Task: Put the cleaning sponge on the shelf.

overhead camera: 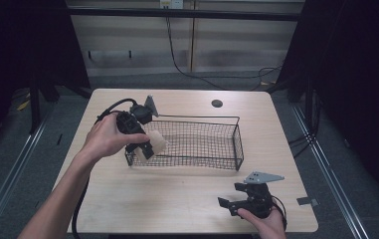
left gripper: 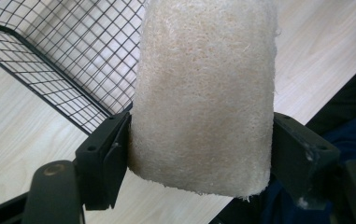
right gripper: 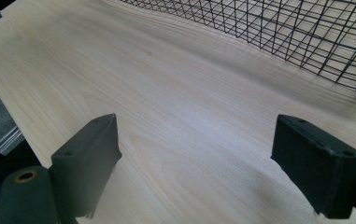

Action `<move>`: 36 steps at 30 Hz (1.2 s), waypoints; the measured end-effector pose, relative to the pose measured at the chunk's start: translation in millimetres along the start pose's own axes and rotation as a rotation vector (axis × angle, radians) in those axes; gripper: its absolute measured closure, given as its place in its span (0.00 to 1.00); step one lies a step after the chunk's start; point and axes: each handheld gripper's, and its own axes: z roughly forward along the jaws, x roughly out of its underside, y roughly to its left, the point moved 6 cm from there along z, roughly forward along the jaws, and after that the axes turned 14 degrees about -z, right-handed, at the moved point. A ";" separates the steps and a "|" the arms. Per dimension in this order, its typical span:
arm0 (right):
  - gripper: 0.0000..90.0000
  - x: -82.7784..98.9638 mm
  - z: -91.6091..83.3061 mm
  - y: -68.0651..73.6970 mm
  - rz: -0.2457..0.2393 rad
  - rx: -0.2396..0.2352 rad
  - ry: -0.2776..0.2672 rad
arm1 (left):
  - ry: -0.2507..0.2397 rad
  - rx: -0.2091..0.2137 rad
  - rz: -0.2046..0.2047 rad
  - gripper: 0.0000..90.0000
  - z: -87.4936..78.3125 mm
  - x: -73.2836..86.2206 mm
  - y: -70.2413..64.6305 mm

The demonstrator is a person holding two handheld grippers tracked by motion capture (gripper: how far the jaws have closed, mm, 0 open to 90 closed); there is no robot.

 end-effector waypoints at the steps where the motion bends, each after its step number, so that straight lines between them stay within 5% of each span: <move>1: 0.16 0.0 -0.1 0.0 0.001 -0.001 0.000 | -0.006 0.001 -0.009 0.29 -1.0 -1.9 1.0; 7: 0.16 0.3 -0.1 0.5 0.001 -0.002 0.000 | -0.018 -0.016 -0.027 0.29 -6.8 -11.0 3.8; 22: 0.16 0.6 -0.3 0.4 0.007 -0.004 0.001 | -0.031 -0.021 -0.186 0.29 2.1 -30.9 20.0; 36: 0.16 0.6 -0.7 0.6 0.007 -0.005 -0.002 | -0.010 -0.049 -0.406 0.29 18.8 -43.7 33.2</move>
